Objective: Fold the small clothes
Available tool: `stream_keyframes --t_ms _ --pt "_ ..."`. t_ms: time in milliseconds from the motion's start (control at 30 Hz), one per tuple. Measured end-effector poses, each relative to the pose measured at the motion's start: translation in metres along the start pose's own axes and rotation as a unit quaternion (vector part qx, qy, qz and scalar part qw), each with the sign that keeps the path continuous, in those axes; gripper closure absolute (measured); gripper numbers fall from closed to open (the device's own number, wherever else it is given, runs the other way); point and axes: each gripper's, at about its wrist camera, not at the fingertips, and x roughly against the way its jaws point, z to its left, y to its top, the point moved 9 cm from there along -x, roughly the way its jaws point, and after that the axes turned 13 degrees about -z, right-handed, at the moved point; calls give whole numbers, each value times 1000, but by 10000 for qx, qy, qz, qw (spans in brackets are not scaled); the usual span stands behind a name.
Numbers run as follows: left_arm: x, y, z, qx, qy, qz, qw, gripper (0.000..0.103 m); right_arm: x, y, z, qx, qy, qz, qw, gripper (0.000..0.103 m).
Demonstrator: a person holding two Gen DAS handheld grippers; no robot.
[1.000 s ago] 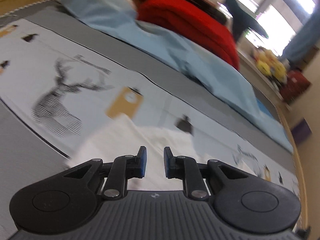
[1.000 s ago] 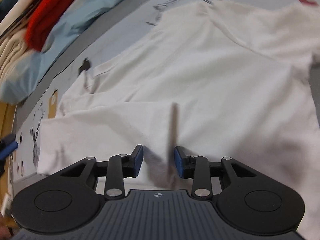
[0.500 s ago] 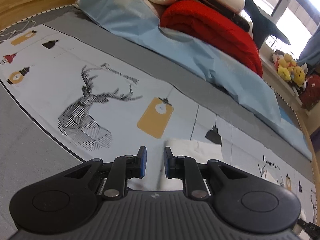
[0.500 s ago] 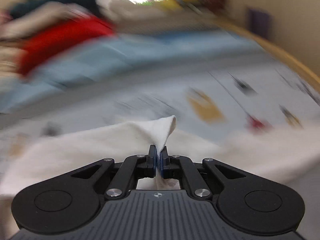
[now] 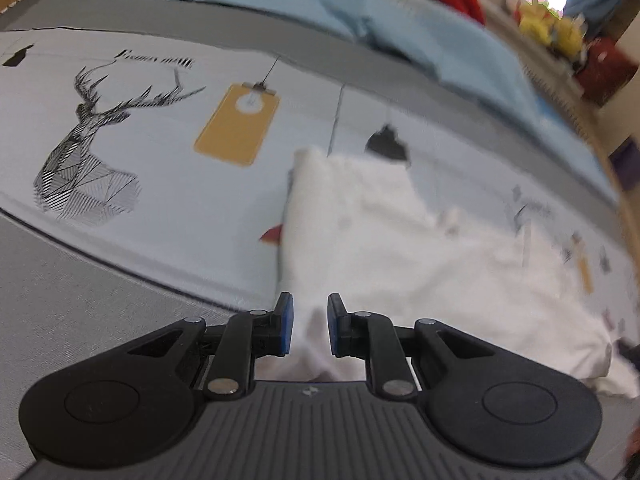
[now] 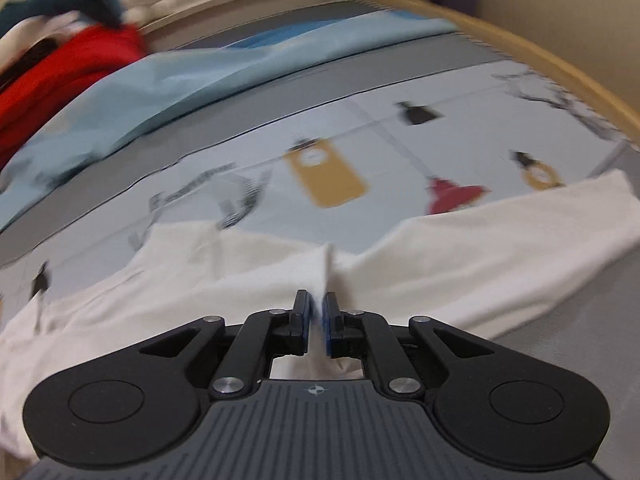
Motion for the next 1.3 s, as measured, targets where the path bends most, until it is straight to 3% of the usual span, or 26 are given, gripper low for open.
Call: stream_keyframes --t_ms 167,267,333,367,433,467,533,633,767,867,933,1000,1100,1300 --pt "-4 -8 4 129 54 197 9997 73 7 10 4 -93 145 -214 9996 94" --pt "-7 -13 1 -88 63 297 9995 55 8 7 12 -135 282 -142 9994 93" --pt "-10 -19 -1 -247 146 429 9987 54 7 5 18 -131 365 -86 9992 94" --pt "-12 -22 -2 -327 151 480 9982 55 7 5 21 -119 391 -77 9991 94" --pt "-12 -25 -5 -573 124 487 9971 73 8 4 27 -75 471 -61 9988 93" --pt "-11 -25 -5 -751 163 451 9960 97 8 3 29 -58 508 -57 9987 93" --pt "-8 -22 1 -1010 359 318 9937 98 10 3 34 -32 559 -57 9984 93" --pt "-8 -20 16 -945 602 346 9931 99 10 1 39 -17 632 -30 9980 93" --pt "-9 -17 22 -695 538 399 9953 97 11 -4 48 8 753 61 9971 93" --pt "-5 -2 26 -333 426 90 9985 96 10 -7 51 -12 807 134 9966 93" --pt "-6 9 28 35 153 -138 9998 90 9 -9 51 -36 817 182 9965 93" --pt "-12 20 29 345 -36 -295 9990 76 9 -10 51 -51 812 215 9965 93" --pt "-25 34 27 584 -205 -472 9970 65 9 -12 51 -43 821 245 9963 93" --pt "-49 42 15 517 -215 -510 9971 61 7 -11 52 -42 855 265 9960 93"
